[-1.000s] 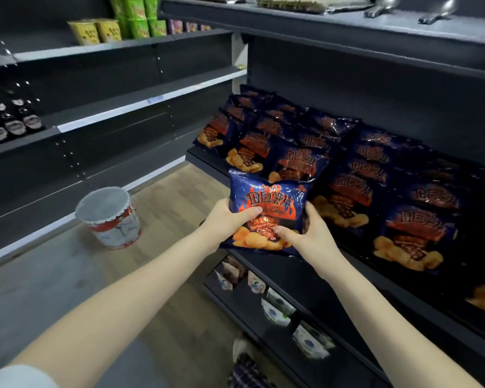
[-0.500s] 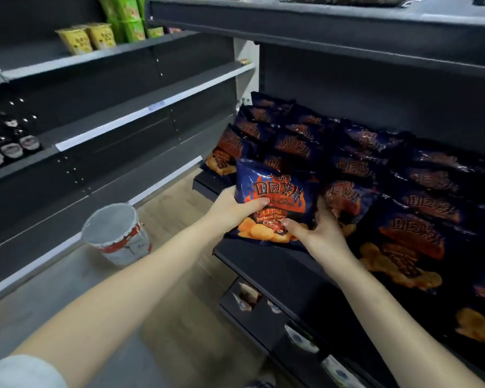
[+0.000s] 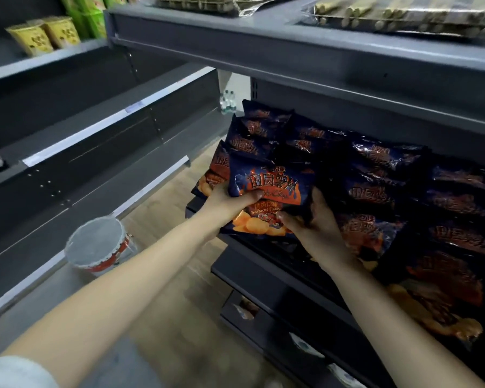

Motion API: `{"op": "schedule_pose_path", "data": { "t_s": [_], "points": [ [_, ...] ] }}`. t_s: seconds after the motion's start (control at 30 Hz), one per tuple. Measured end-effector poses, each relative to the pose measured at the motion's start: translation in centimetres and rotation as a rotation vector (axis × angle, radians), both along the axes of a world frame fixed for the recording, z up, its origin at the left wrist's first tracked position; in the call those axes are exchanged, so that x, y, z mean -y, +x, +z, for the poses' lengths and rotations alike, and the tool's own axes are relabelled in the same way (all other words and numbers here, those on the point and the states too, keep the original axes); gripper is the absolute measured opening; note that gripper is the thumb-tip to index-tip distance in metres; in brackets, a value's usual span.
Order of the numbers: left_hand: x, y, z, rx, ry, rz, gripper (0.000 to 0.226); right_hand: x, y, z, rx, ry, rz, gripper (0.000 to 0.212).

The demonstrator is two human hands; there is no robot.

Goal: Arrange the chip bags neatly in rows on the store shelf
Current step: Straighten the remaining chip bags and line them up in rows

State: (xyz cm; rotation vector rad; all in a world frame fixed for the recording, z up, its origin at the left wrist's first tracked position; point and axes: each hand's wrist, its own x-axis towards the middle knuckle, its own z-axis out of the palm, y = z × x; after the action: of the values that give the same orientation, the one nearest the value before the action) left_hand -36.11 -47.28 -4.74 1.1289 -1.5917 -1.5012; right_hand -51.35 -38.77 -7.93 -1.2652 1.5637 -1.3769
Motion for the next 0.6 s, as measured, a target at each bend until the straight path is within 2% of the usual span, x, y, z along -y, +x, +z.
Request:
{"op": "schedule_pose_path", "data": {
  "t_s": [0.3, 0.4, 0.6],
  "points": [
    [2.5, -1.1, 0.0, 0.004, 0.001, -0.132, 0.025, 0.4, 1.1, 0.3, -0.109, 0.04, -0.226, 0.047],
    [3.6, -0.8, -0.1, 0.022, -0.014, -0.213, 0.022, 0.3, 2.6, 0.4, -0.138, 0.045, -0.336, 0.053],
    [5.7, 2.2, 0.4, 0.007, -0.084, -0.378, 0.025, 0.6, 8.1, 0.7, -0.069, 0.028, -0.521, 0.055]
  ]
}}
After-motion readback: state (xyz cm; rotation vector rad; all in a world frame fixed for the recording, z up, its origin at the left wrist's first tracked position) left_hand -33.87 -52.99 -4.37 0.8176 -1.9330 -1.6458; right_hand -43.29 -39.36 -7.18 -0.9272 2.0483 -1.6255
